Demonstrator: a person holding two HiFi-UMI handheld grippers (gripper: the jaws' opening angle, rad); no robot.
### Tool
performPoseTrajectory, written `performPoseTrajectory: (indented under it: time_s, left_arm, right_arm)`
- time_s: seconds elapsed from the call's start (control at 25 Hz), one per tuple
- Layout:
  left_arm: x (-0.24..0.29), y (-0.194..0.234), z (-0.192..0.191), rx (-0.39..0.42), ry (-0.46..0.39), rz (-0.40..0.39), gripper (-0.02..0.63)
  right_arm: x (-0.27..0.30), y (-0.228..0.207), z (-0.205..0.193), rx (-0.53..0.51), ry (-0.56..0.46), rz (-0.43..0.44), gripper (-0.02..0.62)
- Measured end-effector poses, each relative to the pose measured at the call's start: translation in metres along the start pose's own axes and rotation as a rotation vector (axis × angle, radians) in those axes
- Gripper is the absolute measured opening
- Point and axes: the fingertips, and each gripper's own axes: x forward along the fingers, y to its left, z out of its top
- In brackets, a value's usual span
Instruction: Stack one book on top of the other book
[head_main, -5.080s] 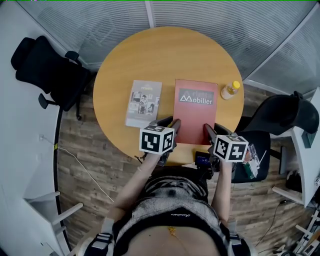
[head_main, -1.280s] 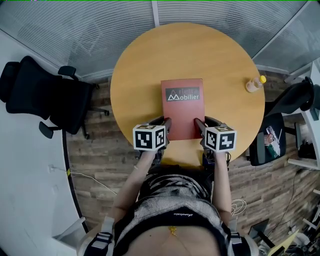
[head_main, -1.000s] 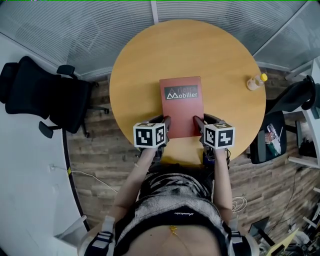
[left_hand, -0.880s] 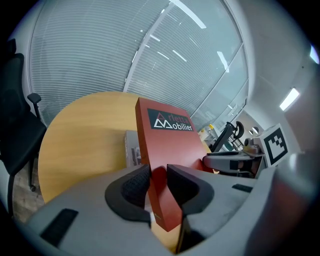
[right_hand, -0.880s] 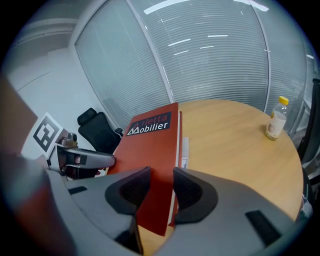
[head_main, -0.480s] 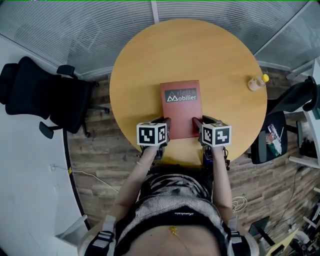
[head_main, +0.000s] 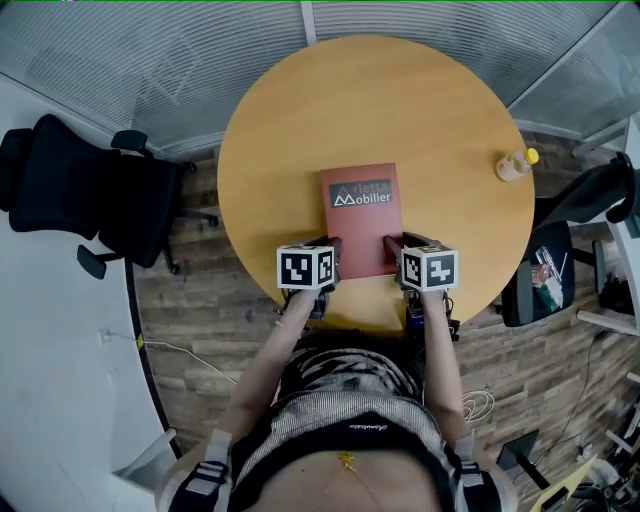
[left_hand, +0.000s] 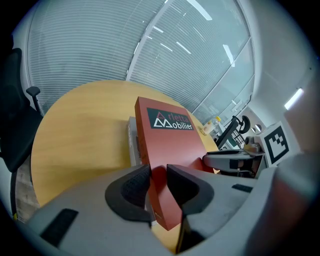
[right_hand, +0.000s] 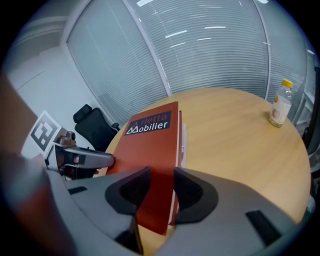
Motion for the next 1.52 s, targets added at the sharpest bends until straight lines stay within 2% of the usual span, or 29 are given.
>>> performPoseTrajectory:
  time_s: [0.72,1.52]
  left_arm:
    - [0.018,0.009,-0.008,-0.016,0.039,0.001,0.098]
    - [0.018,0.011,-0.008,-0.045,-0.007,-0.035,0.101]
  right_arm:
    - [0.021,-0.012,-0.010,0.040,0.005,0.012,0.152]
    - [0.018,-0.011,-0.007,0.050,-0.071,0.049,0.152]
